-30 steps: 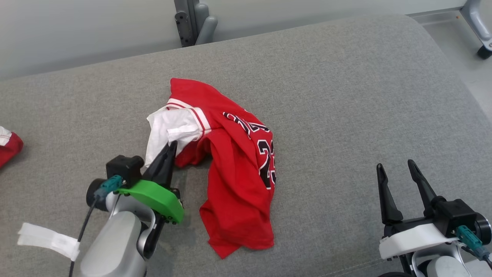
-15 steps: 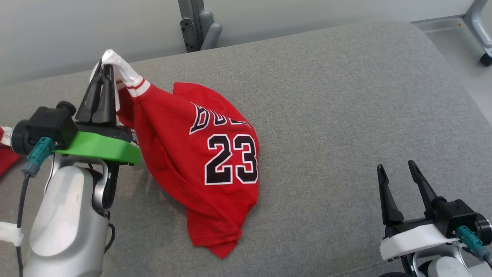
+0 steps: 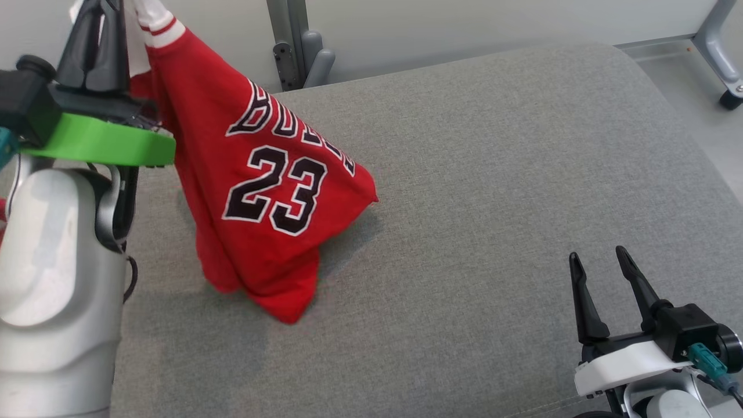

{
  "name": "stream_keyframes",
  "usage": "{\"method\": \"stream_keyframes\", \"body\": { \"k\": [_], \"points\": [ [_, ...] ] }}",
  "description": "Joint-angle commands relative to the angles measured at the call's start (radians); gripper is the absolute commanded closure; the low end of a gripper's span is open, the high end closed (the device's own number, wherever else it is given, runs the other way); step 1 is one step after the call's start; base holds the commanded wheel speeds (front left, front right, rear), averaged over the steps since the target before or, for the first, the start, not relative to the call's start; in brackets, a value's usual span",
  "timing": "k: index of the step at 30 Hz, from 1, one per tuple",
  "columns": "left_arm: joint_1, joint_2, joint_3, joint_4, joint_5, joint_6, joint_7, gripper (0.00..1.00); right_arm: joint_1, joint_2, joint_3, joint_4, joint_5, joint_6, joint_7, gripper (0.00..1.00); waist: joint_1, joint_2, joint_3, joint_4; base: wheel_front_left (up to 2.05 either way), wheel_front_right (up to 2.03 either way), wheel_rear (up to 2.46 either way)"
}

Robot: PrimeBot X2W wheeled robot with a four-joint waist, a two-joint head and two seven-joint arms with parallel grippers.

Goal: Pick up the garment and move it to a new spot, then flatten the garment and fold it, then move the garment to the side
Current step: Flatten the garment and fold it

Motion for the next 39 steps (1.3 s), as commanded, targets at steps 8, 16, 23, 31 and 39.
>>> {"method": "stream_keyframes", "body": {
  "k": [8, 16, 23, 31, 39],
  "points": [
    [-0.135, -0.049, -0.115, 0.064, -0.010, -0.014, -0.002, 1.00, -0.003, -0.001, 0.001, -0.002, 0.009, -0.001, -0.003, 0.00, 0.0000, 0.0000, 0.012, -0.007, 0.00, 0.00, 0.00],
    [-0.133, -0.171, -0.316, 0.245, -0.068, -0.016, -0.003, 1.00, -0.056, 0.009, 0.030, 0.008, 0.018, -0.001, -0.003, 0.00, 0.0000, 0.0000, 0.050, -0.058, 0.00, 0.00, 0.00],
    [-0.089, -0.187, -0.517, 0.263, -0.165, -0.017, -0.003, 1.00, -0.075, 0.018, 0.034, 0.014, 0.026, -0.001, -0.003, 0.00, 0.0000, 0.0000, 0.079, -0.126, 0.00, 0.00, 0.00],
    [-0.062, -0.185, -0.784, 0.259, -0.217, 0.018, -0.003, 0.61, -0.086, 0.025, 0.032, 0.018, 0.045, -0.001, -0.003, 0.00, 0.0000, 0.0000, 0.128, -0.208, 0.00, 0.00, 0.00],
    [-0.039, -0.184, -0.927, 0.283, -0.273, 0.021, -0.003, 0.00, -0.096, 0.027, 0.035, 0.024, 0.087, -0.001, -0.003, 0.00, 0.0000, 0.0000, 0.155, -0.247, 0.00, 0.00, 0.00]
  ]
}}
